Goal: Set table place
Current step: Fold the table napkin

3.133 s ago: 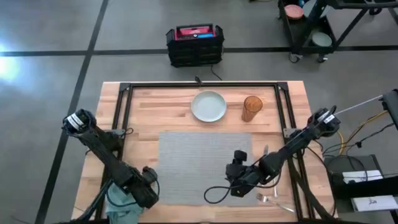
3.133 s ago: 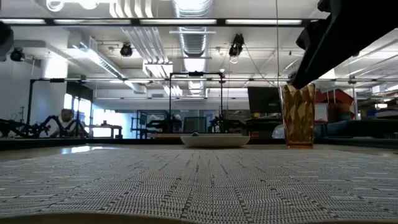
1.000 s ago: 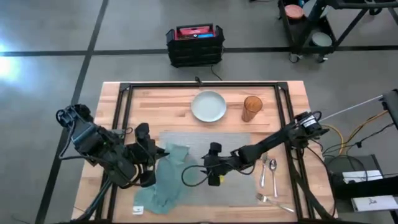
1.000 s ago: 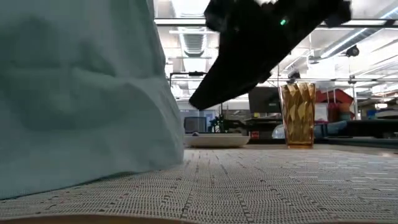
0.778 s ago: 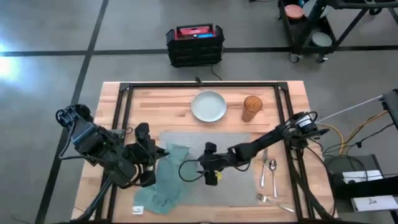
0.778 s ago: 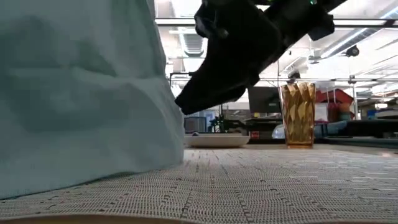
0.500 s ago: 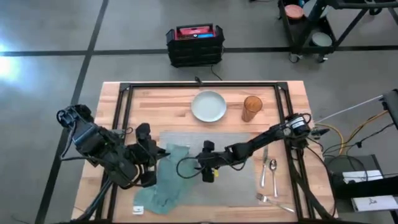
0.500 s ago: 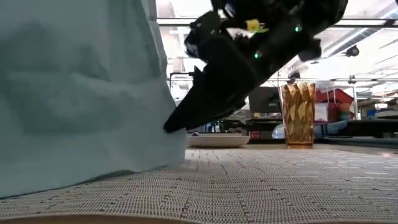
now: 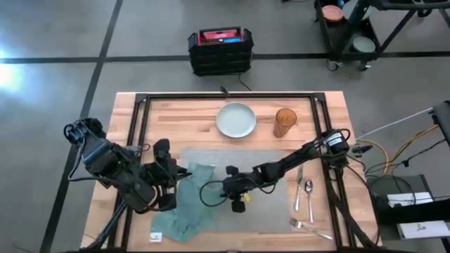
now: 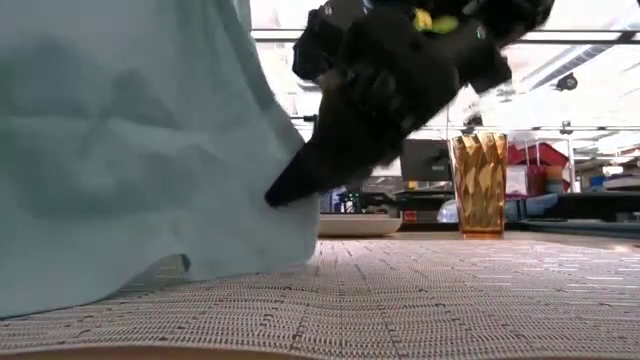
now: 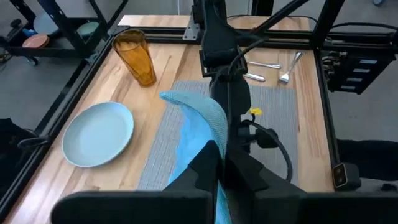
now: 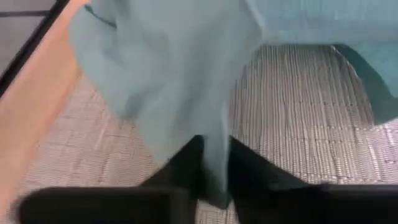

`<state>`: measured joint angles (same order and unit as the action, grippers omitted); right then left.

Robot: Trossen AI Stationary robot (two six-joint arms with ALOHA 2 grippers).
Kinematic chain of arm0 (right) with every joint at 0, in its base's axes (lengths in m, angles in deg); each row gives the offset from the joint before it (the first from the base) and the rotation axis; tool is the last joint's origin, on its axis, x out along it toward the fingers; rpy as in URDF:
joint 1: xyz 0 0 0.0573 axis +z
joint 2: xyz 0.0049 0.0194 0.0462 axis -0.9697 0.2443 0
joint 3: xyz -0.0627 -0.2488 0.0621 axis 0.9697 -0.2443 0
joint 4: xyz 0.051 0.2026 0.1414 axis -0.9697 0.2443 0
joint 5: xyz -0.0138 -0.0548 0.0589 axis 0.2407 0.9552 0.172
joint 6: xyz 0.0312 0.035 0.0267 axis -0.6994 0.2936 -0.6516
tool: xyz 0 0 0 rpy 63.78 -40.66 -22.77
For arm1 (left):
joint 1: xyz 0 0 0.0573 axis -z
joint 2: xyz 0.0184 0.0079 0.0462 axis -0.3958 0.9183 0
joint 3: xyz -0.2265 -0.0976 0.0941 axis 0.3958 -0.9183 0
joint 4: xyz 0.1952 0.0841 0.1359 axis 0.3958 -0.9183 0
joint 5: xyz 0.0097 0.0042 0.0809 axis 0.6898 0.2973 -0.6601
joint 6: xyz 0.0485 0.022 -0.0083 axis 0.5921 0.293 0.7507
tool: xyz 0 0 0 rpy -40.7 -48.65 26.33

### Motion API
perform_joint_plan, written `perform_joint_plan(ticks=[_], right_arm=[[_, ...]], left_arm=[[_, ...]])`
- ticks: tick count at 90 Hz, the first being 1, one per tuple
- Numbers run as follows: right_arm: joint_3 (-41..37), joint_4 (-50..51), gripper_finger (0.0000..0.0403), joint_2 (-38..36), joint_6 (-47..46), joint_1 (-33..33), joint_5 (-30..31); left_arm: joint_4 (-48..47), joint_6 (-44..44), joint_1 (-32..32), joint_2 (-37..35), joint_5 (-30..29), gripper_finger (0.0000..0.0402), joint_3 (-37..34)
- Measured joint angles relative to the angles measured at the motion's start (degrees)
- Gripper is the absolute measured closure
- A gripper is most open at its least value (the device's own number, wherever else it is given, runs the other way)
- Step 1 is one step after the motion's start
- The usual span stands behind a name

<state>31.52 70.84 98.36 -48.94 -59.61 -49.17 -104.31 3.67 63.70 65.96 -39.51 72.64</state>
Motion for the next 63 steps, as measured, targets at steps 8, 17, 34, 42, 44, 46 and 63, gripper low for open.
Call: perform_joint_plan(ticks=[8, 17, 34, 42, 44, 46, 63], right_arm=[[2.9, 8.9, 0.0389, -2.9, -0.1, 0.5, 0.6], [6.6, 20.5, 0.0398, -6.3, 0.2, 1.4, 1.6], [14.5, 43.0, 0.0402, -12.9, 0.7, 4.3, 9.3], [17.3, 50.8, 0.0402, -16.3, 0.0, 5.4, 12.3], [17.9, 52.5, 0.0402, -17.3, -0.3, 5.7, 12.8], [18.5, 53.9, 0.0403, -18.3, -0.7, 5.9, 13.3], [20.9, 60.9, 0.0403, -27.2, -4.3, 7.2, 16.2]], left_arm=[[0.0, 0.0, 0.0, -0.2, 0.0, 0.0401, 0.0], [-0.3, -0.1, 0.0, -0.5, -0.6, 0.0401, 0.2], [-0.4, -0.2, -0.1, -1.4, -3.1, 0.0401, 1.1], [-0.3, -0.2, -0.2, -2.1, -6.6, 0.0401, 1.7], [-0.4, -0.2, -0.2, -2.3, -7.4, 0.0401, 1.9], [-0.4, -0.2, -0.2, -2.5, -8.2, 0.0401, 2.1], [-0.2, 1.0, -0.8, -4.3, -13.4, 0.0401, 3.3]])
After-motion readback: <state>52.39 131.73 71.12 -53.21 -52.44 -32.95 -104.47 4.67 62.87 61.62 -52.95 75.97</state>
